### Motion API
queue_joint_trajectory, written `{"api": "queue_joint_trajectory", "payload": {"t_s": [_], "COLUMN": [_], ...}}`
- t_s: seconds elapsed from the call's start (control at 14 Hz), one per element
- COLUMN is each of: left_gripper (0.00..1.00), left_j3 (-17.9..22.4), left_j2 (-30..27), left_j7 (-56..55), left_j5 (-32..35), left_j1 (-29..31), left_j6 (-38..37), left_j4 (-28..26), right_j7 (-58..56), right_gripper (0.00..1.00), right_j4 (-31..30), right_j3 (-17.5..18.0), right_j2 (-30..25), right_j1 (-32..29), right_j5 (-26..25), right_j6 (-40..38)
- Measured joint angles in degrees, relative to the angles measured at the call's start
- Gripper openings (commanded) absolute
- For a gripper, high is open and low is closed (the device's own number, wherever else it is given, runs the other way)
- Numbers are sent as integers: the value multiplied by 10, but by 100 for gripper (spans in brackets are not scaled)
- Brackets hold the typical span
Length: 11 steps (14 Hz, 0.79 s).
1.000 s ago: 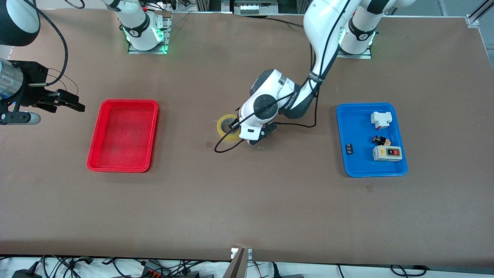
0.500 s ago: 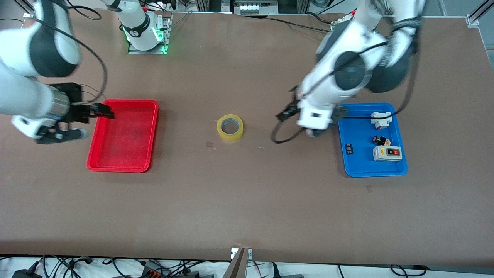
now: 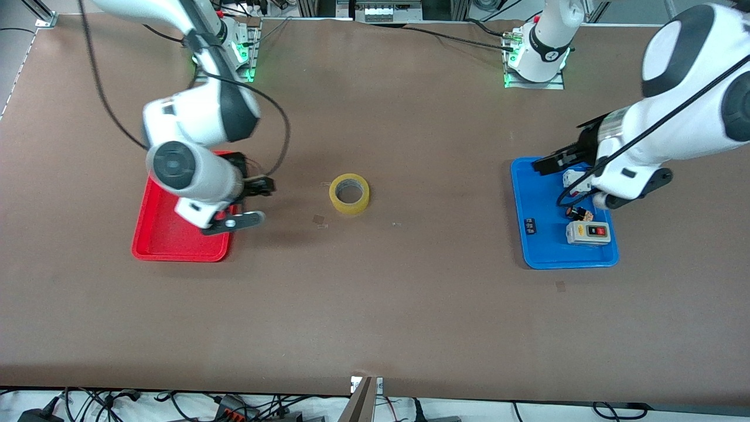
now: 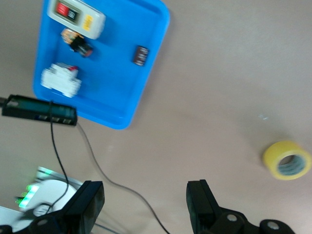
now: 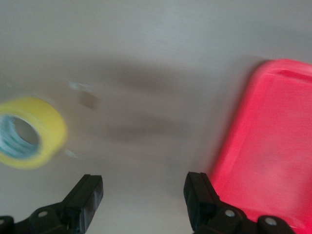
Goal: Place and move tape with both arms
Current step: 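Lower the right gripper onto the tape roll rim and grasp it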
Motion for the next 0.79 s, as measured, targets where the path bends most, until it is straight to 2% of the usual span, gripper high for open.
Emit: {"api": "queue_joint_trajectory", "payload": {"t_s": [0.21, 0.43, 0.64, 0.79], "left_gripper": [100, 100, 100, 100], "left_j3": [0, -1, 0, -1], "left_j2": [-25, -45, -70, -80], "left_j7": [84, 214, 398, 469], "left_j5": [36, 43, 44, 69], "left_j1": [22, 69, 118, 127], "left_j6": [-17, -13, 14, 47], "left_j4": [-11, -11, -12, -12], "right_j7": [46, 47, 63, 95], "right_gripper": [100, 100, 100, 100], "right_j4": [1, 5, 8, 9], "right_j3": [0, 0, 0, 0], "right_j2": [43, 75, 101, 112], "right_j1": [46, 55, 63, 80], "right_j5": [30, 38, 46, 47], "right_j6": [46, 74, 112, 130]}}
